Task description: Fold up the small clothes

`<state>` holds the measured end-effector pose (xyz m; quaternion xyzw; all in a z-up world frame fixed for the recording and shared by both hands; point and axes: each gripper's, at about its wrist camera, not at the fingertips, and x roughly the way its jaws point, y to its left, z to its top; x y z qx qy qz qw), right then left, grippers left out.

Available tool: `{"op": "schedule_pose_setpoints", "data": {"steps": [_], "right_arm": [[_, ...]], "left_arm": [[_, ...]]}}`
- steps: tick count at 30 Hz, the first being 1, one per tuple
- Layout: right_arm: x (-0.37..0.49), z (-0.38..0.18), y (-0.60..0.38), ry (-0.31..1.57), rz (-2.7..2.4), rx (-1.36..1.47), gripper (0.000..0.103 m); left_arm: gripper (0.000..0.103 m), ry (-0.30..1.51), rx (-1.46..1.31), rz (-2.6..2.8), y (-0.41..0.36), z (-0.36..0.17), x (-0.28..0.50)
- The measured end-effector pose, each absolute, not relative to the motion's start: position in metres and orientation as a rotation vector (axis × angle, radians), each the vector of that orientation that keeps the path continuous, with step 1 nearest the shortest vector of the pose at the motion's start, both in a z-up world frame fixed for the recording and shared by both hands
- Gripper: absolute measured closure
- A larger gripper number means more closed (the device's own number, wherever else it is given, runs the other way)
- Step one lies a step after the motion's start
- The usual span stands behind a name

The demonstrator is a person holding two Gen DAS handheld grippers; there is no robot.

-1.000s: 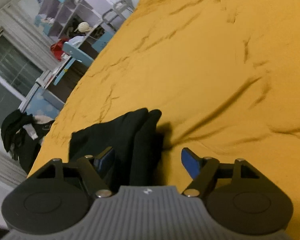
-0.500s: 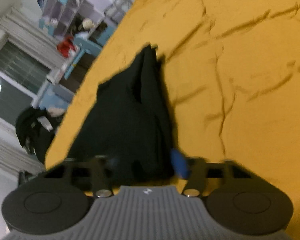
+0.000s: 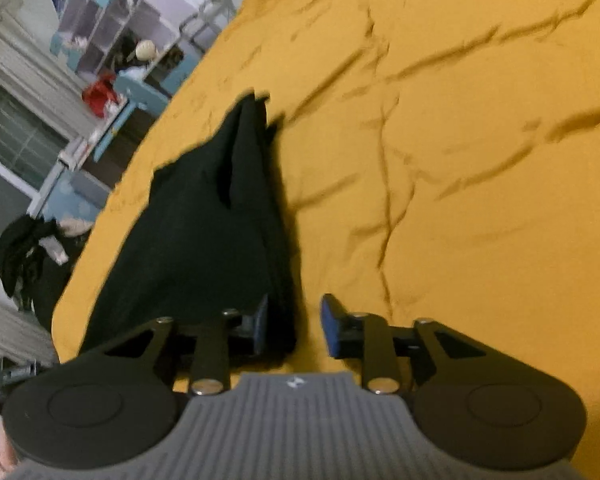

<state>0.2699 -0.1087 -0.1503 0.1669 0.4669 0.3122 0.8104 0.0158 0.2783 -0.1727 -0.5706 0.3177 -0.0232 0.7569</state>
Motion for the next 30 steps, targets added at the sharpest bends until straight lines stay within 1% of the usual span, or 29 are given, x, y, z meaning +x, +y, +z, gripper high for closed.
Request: {"op": "schedule_pose_setpoints", "data": {"steps": [1, 5, 8, 11, 14, 16, 17, 18, 21, 23, 25, 27, 28, 29, 30], "right_arm": [[0.269, -0.138, -0.106, 0.939, 0.671, 0.322, 0.074], [0.283, -0.103, -0.071, 0.799, 0.773, 0.247, 0.074], [0.305, -0.092, -0.032, 0.722, 0.832, 0.174, 0.074], [0.340, -0.096, 0.009, 0.716, 0.878, 0.168, 0.073], [0.373, -0.109, 0.045, 0.731, 0.876, 0.146, 0.070], [0.391, -0.125, 0.066, 0.775, 0.844, 0.099, 0.069], [0.400, -0.136, 0.073, 0.812, 0.823, 0.079, 0.069], [0.404, -0.145, 0.077, 0.836, 0.807, 0.081, 0.070], [0.411, -0.172, 0.076, 0.879, 0.809, 0.069, 0.071], [0.405, -0.180, 0.071, 0.848, 0.841, 0.056, 0.066], [0.405, -0.178, 0.070, 0.837, 0.840, 0.060, 0.066], [0.401, -0.171, 0.069, 0.815, 0.828, 0.069, 0.065], [0.395, -0.164, 0.067, 0.794, 0.830, 0.075, 0.060], [0.388, -0.156, 0.065, 0.768, 0.839, 0.084, 0.054], [0.379, -0.148, 0.063, 0.745, 0.851, 0.096, 0.052]], "left_arm": [[0.077, 0.679, -1.198, -0.026, 0.281, -0.162, 0.013], [0.077, 0.575, -1.052, -0.018, 0.285, -0.119, 0.024], [0.071, 0.531, -0.994, -0.075, 0.279, -0.104, 0.053], [0.071, 0.529, -0.971, -0.099, 0.271, -0.106, 0.086], [0.071, 0.532, -0.864, -0.026, 0.268, -0.113, 0.110], [0.071, 0.584, -0.800, 0.027, 0.268, -0.123, 0.124], [0.073, 0.616, -0.787, 0.054, 0.269, -0.131, 0.125], [0.082, 0.640, -0.782, 0.076, 0.270, -0.140, 0.127], [0.087, 0.677, -0.794, 0.089, 0.274, -0.160, 0.125], [0.087, 0.668, -0.820, 0.078, 0.277, -0.163, 0.123], [0.086, 0.667, -0.838, 0.075, 0.283, -0.159, 0.121], [0.079, 0.627, -0.819, 0.059, 0.283, -0.144, 0.124], [0.077, 0.602, -0.803, 0.046, 0.283, -0.137, 0.127], [0.072, 0.582, -0.797, 0.030, 0.285, -0.132, 0.132], [0.070, 0.572, -0.797, 0.026, 0.285, -0.128, 0.135]]}}
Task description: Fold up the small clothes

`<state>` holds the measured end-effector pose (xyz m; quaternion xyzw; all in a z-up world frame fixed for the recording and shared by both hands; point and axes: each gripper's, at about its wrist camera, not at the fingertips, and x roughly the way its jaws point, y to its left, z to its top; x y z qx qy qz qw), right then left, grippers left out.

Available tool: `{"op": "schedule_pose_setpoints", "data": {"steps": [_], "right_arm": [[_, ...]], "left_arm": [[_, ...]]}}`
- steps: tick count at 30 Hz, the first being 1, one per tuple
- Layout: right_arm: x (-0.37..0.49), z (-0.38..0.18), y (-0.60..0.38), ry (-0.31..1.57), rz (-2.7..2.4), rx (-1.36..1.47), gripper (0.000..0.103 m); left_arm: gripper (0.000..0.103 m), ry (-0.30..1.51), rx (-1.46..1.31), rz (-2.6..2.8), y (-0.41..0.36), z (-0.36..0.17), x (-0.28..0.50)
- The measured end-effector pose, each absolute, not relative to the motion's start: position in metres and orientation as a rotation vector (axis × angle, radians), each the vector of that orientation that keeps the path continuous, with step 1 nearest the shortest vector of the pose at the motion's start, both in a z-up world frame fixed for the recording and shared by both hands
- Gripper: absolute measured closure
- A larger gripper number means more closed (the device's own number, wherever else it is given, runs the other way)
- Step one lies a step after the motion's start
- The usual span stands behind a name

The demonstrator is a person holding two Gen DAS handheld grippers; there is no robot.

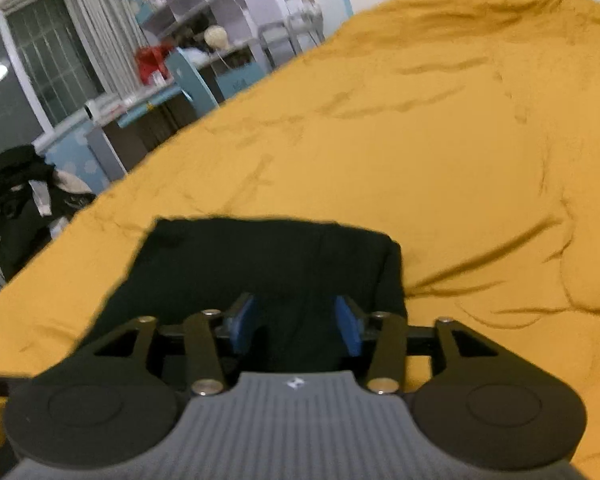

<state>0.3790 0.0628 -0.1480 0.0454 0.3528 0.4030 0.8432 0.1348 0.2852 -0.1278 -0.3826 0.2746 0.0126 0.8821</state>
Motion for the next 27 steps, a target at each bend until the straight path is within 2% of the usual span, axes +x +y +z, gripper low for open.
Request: {"op": "schedule_pose_setpoints", "data": {"steps": [3, 6, 9, 13, 19, 25, 27], "right_arm": [[0.352, -0.128, 0.049, 0.724, 0.903, 0.138, 0.049], [0.319, -0.118, 0.030, 0.743, 0.956, 0.154, 0.042], [0.291, -0.115, 0.011, 0.762, 0.975, 0.098, 0.042], [0.267, -0.112, -0.012, 0.786, 0.958, 0.062, 0.042], [0.236, -0.111, -0.040, 0.746, 0.935, 0.084, 0.042], [0.226, -0.132, -0.041, 0.771, 0.951, 0.107, 0.042], [0.226, -0.143, -0.039, 0.832, 0.925, 0.078, 0.042]], "left_arm": [[0.070, 0.576, -0.774, 0.058, 0.296, -0.132, 0.154], [0.072, 0.636, -0.766, 0.137, 0.304, -0.147, 0.161], [0.074, 0.653, -0.731, 0.213, 0.312, -0.150, 0.148], [0.072, 0.596, -0.814, 0.183, 0.312, -0.137, 0.115], [0.071, 0.533, -0.856, -0.032, 0.258, -0.108, 0.068], [0.069, 0.639, -0.871, -0.023, 0.230, -0.137, 0.053], [0.077, 0.667, -0.845, 0.004, 0.229, -0.151, 0.047]]}}
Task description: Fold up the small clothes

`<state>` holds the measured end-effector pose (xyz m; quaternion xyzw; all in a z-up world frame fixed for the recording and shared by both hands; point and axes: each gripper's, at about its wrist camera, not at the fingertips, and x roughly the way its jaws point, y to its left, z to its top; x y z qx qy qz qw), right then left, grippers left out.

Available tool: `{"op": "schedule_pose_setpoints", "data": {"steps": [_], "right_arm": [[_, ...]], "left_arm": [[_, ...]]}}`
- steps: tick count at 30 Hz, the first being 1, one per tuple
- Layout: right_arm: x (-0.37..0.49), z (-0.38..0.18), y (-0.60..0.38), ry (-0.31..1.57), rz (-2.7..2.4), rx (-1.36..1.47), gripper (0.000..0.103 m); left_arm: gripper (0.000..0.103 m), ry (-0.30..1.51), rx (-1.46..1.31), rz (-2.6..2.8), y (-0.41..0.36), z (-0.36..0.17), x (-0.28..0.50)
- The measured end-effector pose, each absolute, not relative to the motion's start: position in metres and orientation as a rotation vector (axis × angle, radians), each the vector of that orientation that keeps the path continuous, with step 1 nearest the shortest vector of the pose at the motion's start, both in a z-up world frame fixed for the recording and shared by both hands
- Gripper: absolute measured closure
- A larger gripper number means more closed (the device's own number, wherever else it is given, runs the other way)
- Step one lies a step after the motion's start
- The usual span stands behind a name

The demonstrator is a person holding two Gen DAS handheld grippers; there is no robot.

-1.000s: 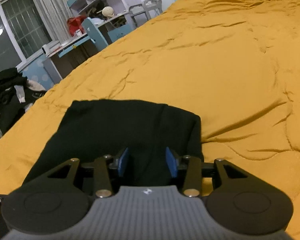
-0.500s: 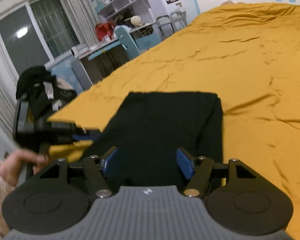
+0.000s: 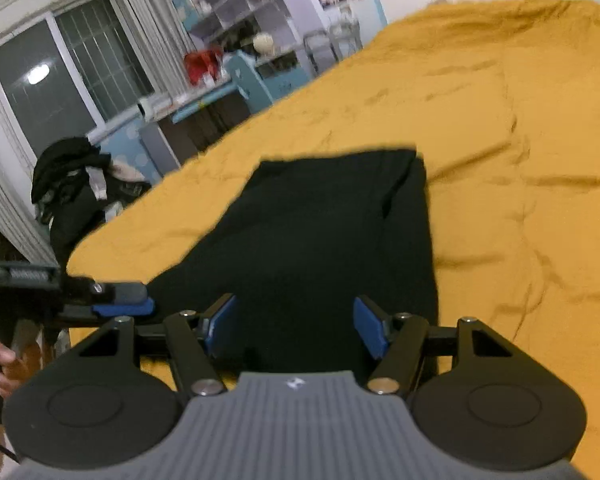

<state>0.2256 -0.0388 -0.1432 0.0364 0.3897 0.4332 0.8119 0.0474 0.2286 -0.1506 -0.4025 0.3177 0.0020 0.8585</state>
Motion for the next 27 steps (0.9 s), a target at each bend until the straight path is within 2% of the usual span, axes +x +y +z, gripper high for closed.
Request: {"op": "schedule_pose_setpoints", "data": {"steps": [4, 7, 13, 17, 19, 21, 23, 24, 27], "right_arm": [[0.222, -0.161, -0.045, 0.852, 0.899, 0.056, 0.045], [0.223, -0.159, -0.047, 0.857, 0.881, 0.078, 0.045], [0.213, -0.138, -0.055, 0.826, 0.848, 0.164, 0.038], [0.197, -0.116, -0.058, 0.807, 0.791, 0.190, 0.035], [0.185, -0.102, -0.056, 0.798, 0.761, 0.158, 0.034], [0.171, -0.087, -0.054, 0.777, 0.735, 0.123, 0.031], [0.156, -0.070, -0.051, 0.757, 0.682, 0.085, 0.023], [0.148, -0.063, -0.049, 0.749, 0.652, 0.062, 0.023], [0.126, -0.044, -0.043, 0.721, 0.585, 0.008, 0.022]], "left_arm": [[0.087, 0.666, -0.851, 0.018, 0.231, -0.162, 0.039], [0.087, 0.683, -0.847, 0.028, 0.230, -0.156, 0.042], [0.070, 0.696, -0.790, 0.046, 0.216, -0.129, 0.047], [0.048, 0.706, -0.722, 0.078, 0.198, -0.105, 0.043], [0.047, 0.712, -0.679, 0.102, 0.188, -0.094, 0.041], [0.038, 0.713, -0.637, 0.133, 0.176, -0.082, 0.037], [0.033, 0.706, -0.599, 0.162, 0.166, -0.070, 0.031], [0.027, 0.701, -0.582, 0.182, 0.161, -0.064, 0.028], [0.022, 0.700, -0.535, 0.258, 0.148, -0.051, 0.019]]}}
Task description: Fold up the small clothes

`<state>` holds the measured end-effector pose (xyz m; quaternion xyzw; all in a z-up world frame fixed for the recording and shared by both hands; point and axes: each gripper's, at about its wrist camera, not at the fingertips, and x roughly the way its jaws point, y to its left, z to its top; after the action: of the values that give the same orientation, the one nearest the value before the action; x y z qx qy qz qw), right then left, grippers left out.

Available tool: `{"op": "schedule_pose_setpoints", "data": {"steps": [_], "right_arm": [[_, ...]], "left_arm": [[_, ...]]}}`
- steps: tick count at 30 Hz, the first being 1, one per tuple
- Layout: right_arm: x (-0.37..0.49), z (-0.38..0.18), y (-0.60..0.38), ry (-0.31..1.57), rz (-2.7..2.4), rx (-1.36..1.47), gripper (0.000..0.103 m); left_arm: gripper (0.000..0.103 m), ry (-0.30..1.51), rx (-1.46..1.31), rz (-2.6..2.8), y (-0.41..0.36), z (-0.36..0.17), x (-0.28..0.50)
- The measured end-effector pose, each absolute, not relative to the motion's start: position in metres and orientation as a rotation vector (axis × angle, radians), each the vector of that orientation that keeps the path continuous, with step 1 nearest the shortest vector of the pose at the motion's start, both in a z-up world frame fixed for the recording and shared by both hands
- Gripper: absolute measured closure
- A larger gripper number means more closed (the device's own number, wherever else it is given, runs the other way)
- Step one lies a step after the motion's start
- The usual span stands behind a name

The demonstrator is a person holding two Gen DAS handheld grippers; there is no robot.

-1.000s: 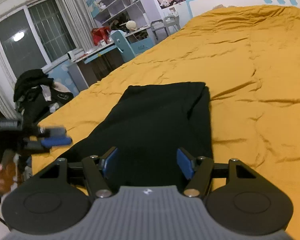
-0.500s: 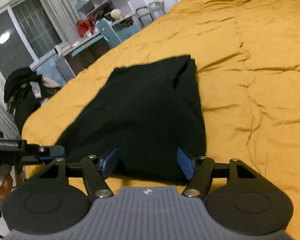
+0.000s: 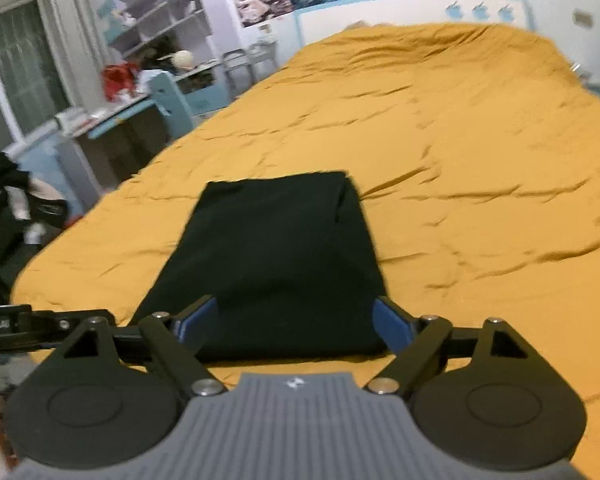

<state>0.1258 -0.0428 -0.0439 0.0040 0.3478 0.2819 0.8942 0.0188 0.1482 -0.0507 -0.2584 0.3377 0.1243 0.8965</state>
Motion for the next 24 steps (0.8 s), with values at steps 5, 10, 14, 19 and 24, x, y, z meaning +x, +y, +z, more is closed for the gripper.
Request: {"op": "schedule_pose_setpoints", "data": {"steps": [5, 10, 14, 19, 24], "right_arm": [[0.096, -0.022, -0.035, 0.718, 0.568, -0.018, 0.022], [0.075, -0.009, -0.032, 0.729, 0.572, -0.048, 0.022], [0.063, -0.005, -0.027, 0.711, 0.568, -0.080, 0.022], [0.056, -0.007, -0.028, 0.727, 0.575, -0.064, 0.022], [0.054, -0.007, -0.030, 0.733, 0.574, -0.064, 0.022]], "left_arm": [[0.023, 0.699, -0.468, 0.347, 0.128, -0.033, 0.006], [0.026, 0.706, -0.413, 0.397, 0.120, -0.021, -0.003], [0.025, 0.706, -0.382, 0.406, 0.115, -0.015, -0.009], [0.025, 0.710, -0.385, 0.420, 0.115, -0.013, -0.013], [0.025, 0.722, -0.387, 0.420, 0.113, -0.014, -0.013]]}}
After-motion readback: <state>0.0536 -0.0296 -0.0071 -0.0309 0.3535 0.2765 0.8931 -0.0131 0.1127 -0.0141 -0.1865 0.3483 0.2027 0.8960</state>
